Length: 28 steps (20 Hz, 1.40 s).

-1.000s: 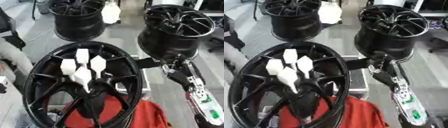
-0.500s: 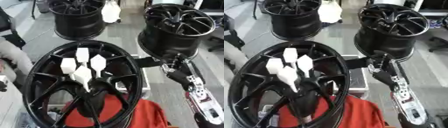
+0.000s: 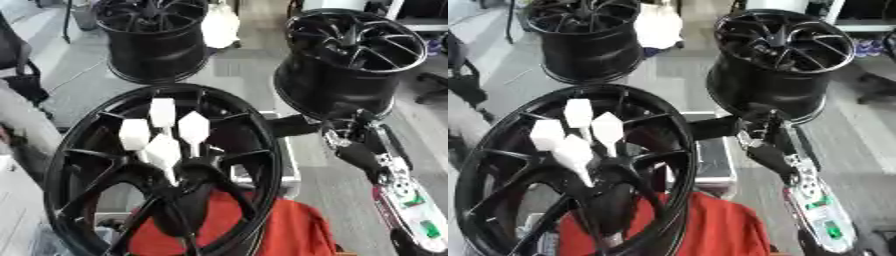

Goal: Pull the pin out of the wheel hub.

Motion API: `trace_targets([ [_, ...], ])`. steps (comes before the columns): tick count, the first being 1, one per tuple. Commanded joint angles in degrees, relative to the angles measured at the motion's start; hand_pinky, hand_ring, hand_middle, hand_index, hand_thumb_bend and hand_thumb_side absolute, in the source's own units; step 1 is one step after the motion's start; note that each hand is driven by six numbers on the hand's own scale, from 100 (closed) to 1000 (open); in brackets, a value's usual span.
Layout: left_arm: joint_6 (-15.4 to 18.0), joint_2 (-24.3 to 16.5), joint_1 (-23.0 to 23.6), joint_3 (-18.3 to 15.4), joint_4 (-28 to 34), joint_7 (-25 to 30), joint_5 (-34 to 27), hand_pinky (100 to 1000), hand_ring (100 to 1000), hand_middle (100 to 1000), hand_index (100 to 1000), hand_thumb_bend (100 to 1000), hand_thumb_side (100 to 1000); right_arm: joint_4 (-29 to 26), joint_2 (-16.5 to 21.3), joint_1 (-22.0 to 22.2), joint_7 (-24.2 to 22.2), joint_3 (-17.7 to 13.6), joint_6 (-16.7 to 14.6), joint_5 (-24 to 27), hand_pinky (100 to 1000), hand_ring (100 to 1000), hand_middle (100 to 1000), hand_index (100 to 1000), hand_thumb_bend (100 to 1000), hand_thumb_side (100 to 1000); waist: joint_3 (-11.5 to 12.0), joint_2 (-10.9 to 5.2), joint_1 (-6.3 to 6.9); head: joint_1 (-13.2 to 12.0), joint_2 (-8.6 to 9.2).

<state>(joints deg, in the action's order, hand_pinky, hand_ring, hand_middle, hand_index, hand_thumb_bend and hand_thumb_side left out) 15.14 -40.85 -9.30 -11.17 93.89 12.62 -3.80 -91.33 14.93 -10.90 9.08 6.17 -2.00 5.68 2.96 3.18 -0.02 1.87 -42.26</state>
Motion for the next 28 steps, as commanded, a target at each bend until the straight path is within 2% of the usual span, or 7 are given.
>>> trace_targets([
  [1, 5.1, -12.5, -3.7, 3.6, 0.8, 3.6, -0.7, 607, 628, 592, 827, 100, 506, -1.2, 1.3, -0.3, -0.4, 0.4, -0.1, -0.3, 618, 618, 664, 778, 215, 120, -0.3, -0.66, 0.43, -0.8, 0.46],
  [4, 9.4, -19.5, -8.8, 9.1, -0.5, 9.6, 0.4, 641, 660, 645, 847, 127, 493, -1.0, 1.6, -0.3, -0.8, 0.8, -0.1, -0.4, 618, 617, 666, 777, 201, 123, -0.8, -0.77, 0.70, -1.2, 0.35],
  [7, 12.5, -21.6, -14.9, 15.0, -1.7, 16.2, 2.8, 677, 699, 702, 860, 190, 482, -1.0, 1.7, -0.5, -1.2, 1.2, 0.0, -0.5, 619, 617, 666, 777, 198, 124, -1.3, -0.85, 0.91, -1.6, 0.13],
  [11, 15.4, -19.6, -22.2, 21.4, -2.9, 24.8, 6.3, 706, 730, 741, 870, 271, 459, -0.9, 2.0, -0.6, -1.5, 1.5, 0.0, -0.5, 619, 617, 666, 776, 199, 124, -1.7, -0.74, 1.02, -1.8, 0.08],
  [16, 18.6, -14.6, -29.1, 29.0, -3.9, 37.4, 9.2, 719, 729, 759, 879, 332, 454, -1.0, 2.2, -0.8, -1.6, 1.6, 0.1, -0.5, 619, 617, 666, 776, 198, 123, -2.1, -0.46, 1.14, -2.1, -0.20],
  [22, 21.8, -9.3, -33.3, 36.4, -5.8, 39.3, 14.8, 729, 736, 772, 891, 390, 481, -1.0, 2.1, -0.8, -1.9, 1.9, 0.1, -0.4, 620, 617, 666, 776, 196, 123, -2.4, -0.46, 1.21, -2.6, -0.39],
  [28, 25.1, -7.1, -34.2, 39.5, -8.9, 39.3, 19.8, 725, 733, 775, 898, 367, 439, -0.9, 2.1, -0.7, -1.8, 1.8, 0.0, -0.4, 620, 618, 666, 775, 195, 123, -2.8, -0.52, 1.43, -2.8, -0.45],
])
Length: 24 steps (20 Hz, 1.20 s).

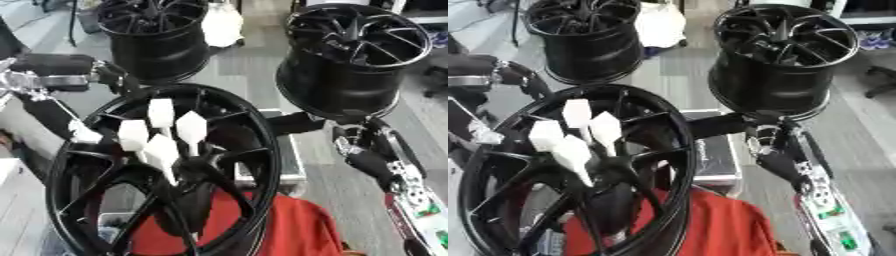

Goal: Pull the pin out of the wheel hub.

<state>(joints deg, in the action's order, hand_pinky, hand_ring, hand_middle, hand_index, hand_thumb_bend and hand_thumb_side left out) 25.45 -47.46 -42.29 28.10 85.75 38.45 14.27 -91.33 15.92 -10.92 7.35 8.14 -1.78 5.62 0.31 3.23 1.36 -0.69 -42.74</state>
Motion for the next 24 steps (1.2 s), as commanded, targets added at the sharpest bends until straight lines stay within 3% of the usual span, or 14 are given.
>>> trace_targets([
  [1, 15.1, -0.2, -1.3, 0.4, -1.2, 13.5, 2.3, 722, 730, 773, 897, 354, 418, -1.0, 1.0, -0.7, -0.1, -0.1, -0.2, -0.3, 620, 618, 666, 774, 194, 123, -0.2, -0.57, 0.08, -0.3, 0.02],
  [13, 17.3, -0.7, -0.3, 1.2, -2.5, 13.5, 5.6, 621, 628, 691, 838, 300, 364, -0.9, 1.0, -0.5, 0.2, -0.2, -0.3, -0.3, 620, 618, 666, 772, 187, 123, -0.5, -0.54, 0.32, -0.5, -0.07],
  [24, 18.6, -0.7, 1.5, 1.9, -3.9, 13.5, 7.9, 601, 617, 672, 825, 258, 322, -0.9, 1.0, -0.6, 0.3, -0.2, -0.3, -0.3, 620, 619, 667, 773, 182, 124, -0.5, -0.46, 0.19, -0.7, 0.06],
])
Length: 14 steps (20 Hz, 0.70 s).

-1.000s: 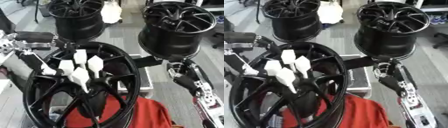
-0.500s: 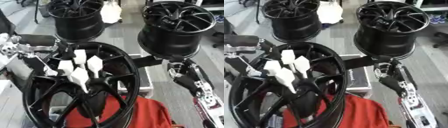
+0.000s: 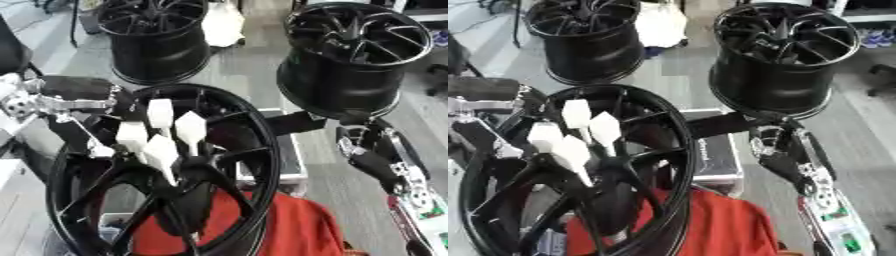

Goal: Pull the pin out of the wheel hub.

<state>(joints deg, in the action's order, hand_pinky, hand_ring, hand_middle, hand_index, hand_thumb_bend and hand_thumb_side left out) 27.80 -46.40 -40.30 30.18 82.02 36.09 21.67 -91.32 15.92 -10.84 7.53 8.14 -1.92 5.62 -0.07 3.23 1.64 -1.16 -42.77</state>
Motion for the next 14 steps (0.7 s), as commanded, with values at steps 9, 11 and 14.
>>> trace_targets([
  [9, 15.7, -1.0, -0.1, -0.4, -1.5, 15.9, -1.2, 500, 500, 518, 713, 100, 237, -0.9, 1.0, -0.6, 0.2, -0.3, -0.1, -0.3, 620, 620, 667, 773, 178, 124, -0.2, -0.33, -0.17, -0.3, 0.10],
  [11, 15.0, -1.1, -0.4, -0.9, -1.3, 15.9, -2.6, 477, 476, 490, 687, 100, 207, -0.9, 1.0, -0.7, 0.2, -0.3, -0.1, -0.3, 620, 620, 667, 773, 177, 124, -0.1, -0.34, -0.18, -0.4, 0.13],
  [14, 14.0, -1.8, -1.2, -2.7, 0.0, 15.9, -5.4, 462, 462, 472, 670, 100, 170, -0.8, 1.0, -0.7, 0.2, -0.3, -0.1, -0.3, 620, 620, 667, 773, 176, 125, -0.1, -0.38, -0.21, -0.3, 0.16],
])
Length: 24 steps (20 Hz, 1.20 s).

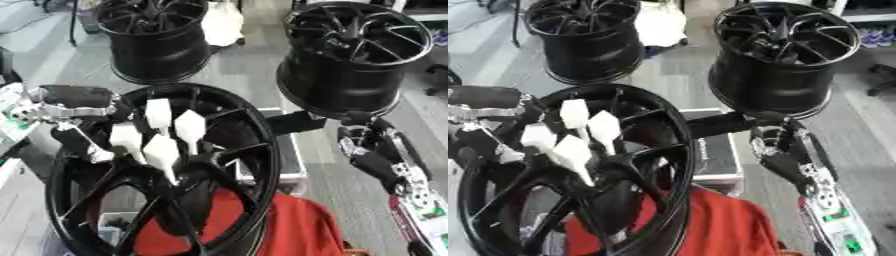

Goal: Pull the pin out of the wheel hub.

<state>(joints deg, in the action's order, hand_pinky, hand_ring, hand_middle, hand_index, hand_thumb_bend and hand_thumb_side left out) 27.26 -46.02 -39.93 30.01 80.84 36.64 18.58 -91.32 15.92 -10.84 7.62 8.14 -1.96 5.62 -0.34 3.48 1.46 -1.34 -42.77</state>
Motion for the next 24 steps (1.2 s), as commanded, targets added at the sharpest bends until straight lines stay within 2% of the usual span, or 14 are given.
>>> trace_targets([
  [1, 14.0, -2.6, -2.0, -3.6, 1.9, 15.3, -3.4, 462, 462, 472, 670, 100, 164, -0.8, 1.0, -0.6, 0.1, -0.4, 0.0, -0.3, 620, 620, 667, 773, 176, 125, 0.2, -0.66, -0.04, -0.2, 0.14],
  [4, 12.0, -4.7, -3.0, -7.5, 3.8, 15.3, -6.6, 472, 464, 474, 674, 100, 147, -0.8, 1.1, -0.6, 0.2, -0.4, 0.0, -0.3, 620, 620, 667, 773, 175, 126, 0.5, -0.73, 0.00, -0.1, 0.10],
  [8, 9.0, -8.5, -2.6, -14.4, 5.8, 15.3, -10.6, 476, 463, 472, 676, 100, 125, -0.7, 1.2, -0.4, 0.3, -0.6, 0.0, -0.4, 620, 621, 668, 773, 174, 126, 1.0, -0.86, 0.16, 0.3, 0.00],
  [12, 6.7, -12.6, 1.0, -20.0, 6.9, 15.3, -13.0, 483, 466, 476, 681, 100, 127, -0.8, 1.3, -0.4, 0.3, -0.7, -0.1, -0.4, 620, 621, 668, 773, 172, 127, 1.3, -0.88, 0.13, 0.6, 0.13],
  [14, 5.8, -14.8, 4.5, -22.3, 6.7, 15.3, -12.8, 489, 470, 481, 684, 100, 134, -0.7, 1.3, -0.3, 0.5, -0.8, -0.1, -0.4, 620, 621, 668, 773, 169, 125, 1.5, -0.86, 0.15, 0.6, 0.15],
  [16, 4.7, -16.5, 8.5, -24.8, 5.7, 15.3, -11.3, 495, 474, 487, 689, 100, 138, -0.6, 1.3, -0.2, 0.6, -0.9, -0.1, -0.4, 621, 621, 668, 773, 169, 126, 1.8, -0.81, 0.13, 0.9, 0.19],
  [19, 2.0, -16.9, 13.8, -28.2, 1.3, 14.8, -8.5, 505, 479, 495, 696, 100, 148, -0.7, 1.2, -0.1, 0.8, -1.1, -0.2, -0.4, 621, 621, 668, 774, 168, 127, 2.1, -0.84, 0.06, 1.1, 0.21],
  [24, 0.7, -13.7, 18.2, -31.0, -10.9, 10.8, 3.8, 563, 517, 540, 737, 100, 161, -0.7, 1.1, 0.0, 0.9, -1.2, -0.2, -0.4, 621, 622, 668, 774, 167, 127, 2.2, -0.82, -0.26, 1.2, 0.11],
])
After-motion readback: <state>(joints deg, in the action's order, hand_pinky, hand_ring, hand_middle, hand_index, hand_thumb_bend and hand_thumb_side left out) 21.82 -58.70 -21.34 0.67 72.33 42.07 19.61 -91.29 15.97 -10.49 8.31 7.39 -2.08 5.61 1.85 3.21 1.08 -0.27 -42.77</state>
